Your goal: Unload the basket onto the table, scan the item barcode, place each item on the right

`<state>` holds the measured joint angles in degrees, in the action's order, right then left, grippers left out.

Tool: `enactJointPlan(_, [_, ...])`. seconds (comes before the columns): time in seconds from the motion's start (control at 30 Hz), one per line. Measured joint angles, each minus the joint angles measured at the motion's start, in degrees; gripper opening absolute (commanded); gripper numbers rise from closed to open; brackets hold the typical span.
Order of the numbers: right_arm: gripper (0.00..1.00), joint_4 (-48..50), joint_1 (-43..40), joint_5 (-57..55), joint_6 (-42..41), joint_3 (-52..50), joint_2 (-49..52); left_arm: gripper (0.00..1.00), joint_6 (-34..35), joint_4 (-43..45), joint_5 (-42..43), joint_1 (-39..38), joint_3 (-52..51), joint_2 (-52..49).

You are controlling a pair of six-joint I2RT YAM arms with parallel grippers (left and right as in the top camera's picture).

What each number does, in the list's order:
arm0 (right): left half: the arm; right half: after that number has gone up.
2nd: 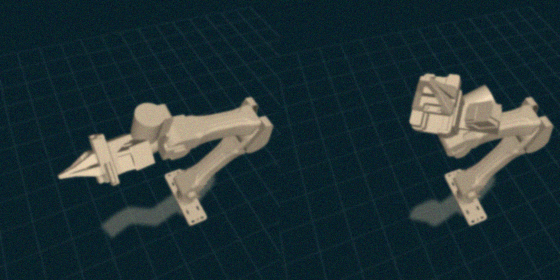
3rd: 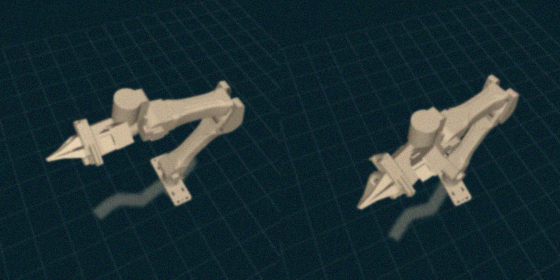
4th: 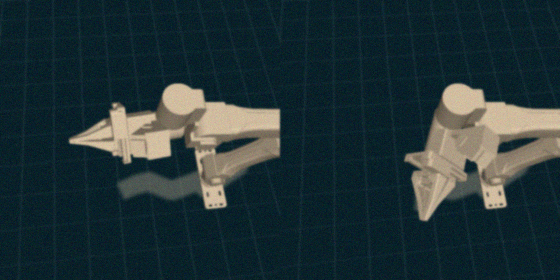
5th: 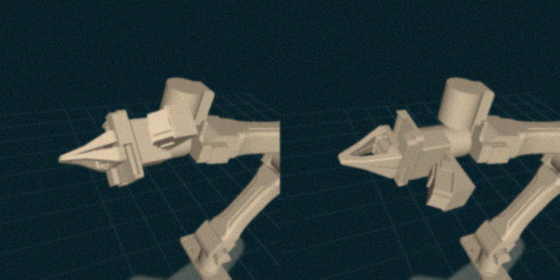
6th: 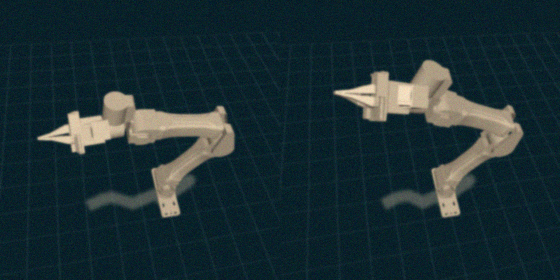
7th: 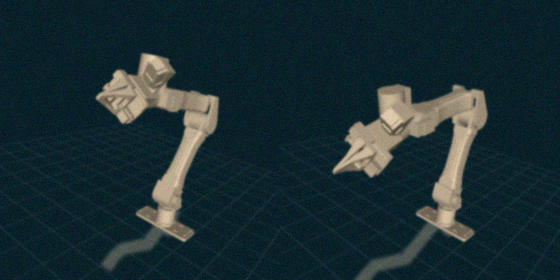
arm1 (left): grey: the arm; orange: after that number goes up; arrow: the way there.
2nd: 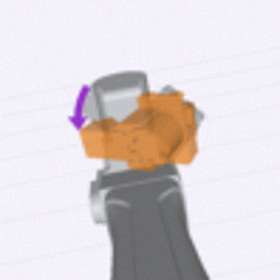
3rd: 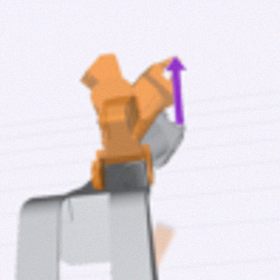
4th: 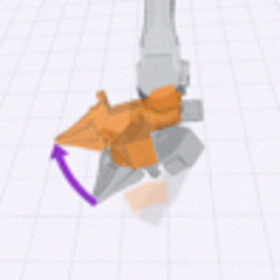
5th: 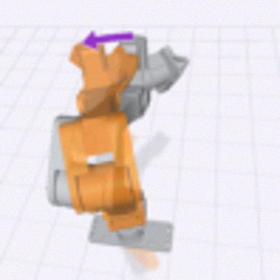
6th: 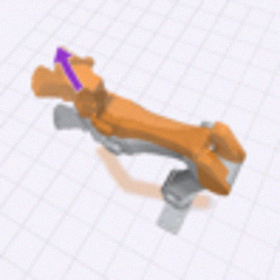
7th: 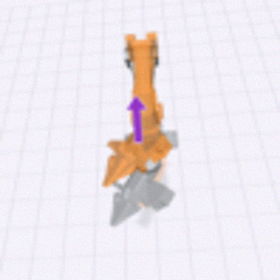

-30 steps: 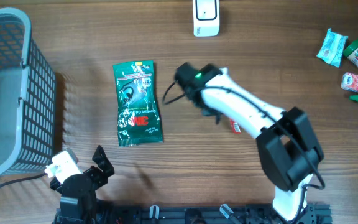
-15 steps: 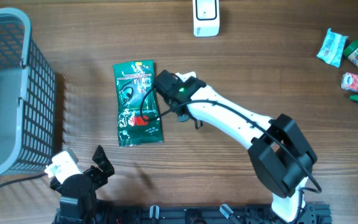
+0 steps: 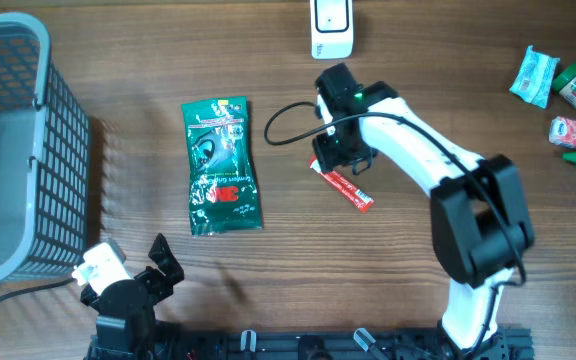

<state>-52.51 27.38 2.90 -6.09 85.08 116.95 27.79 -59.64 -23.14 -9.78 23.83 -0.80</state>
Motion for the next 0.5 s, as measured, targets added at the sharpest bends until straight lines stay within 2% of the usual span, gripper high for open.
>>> enactJointPlan(0.17, [0.41, -0.1, 0.8, 3.1, 1.9, 0.2, 4.6, 1.00, 0.0, 0.0, 0.0, 0.0, 0.0, 0.0])
enactJointPlan(0.43, [0.41, -2.3, 0.9, 3.7, 3.0, 1.4, 5.9, 1.00, 0.0, 0.0, 0.0, 0.0, 0.0, 0.0])
enactJointPlan(0.5, [0.30, -2.2, 1.0, 3.4, 3.0, 1.2, 5.8, 1.00, 0.0, 0.0, 0.0, 0.0, 0.0, 0.0])
